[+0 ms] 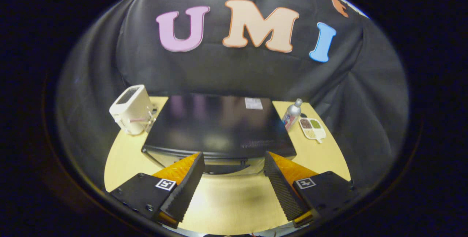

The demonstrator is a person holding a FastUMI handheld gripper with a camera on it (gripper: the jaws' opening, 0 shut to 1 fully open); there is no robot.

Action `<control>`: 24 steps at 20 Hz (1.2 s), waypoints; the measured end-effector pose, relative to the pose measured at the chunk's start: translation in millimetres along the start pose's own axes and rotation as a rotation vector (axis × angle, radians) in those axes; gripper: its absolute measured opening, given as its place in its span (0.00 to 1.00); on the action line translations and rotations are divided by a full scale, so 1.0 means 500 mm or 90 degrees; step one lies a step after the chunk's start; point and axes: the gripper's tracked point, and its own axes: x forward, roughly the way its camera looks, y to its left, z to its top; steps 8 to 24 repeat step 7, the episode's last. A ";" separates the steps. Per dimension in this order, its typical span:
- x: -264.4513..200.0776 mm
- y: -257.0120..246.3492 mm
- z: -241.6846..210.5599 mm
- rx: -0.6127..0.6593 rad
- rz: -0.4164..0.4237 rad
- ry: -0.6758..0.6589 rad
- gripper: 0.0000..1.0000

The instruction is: Open the toaster oven, put the food inside, and close the toaster oven door.

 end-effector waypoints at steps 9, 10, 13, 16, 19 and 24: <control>-0.114 0.023 0.204 0.016 0.057 -0.203 1.00; -0.114 0.023 0.204 0.016 0.057 -0.203 1.00; -0.114 0.023 0.204 0.016 0.057 -0.203 1.00; -0.114 0.023 0.204 0.016 0.057 -0.203 1.00; -0.114 0.023 0.204 0.016 0.057 -0.203 1.00; -0.114 0.023 0.204 0.016 0.057 -0.203 1.00</control>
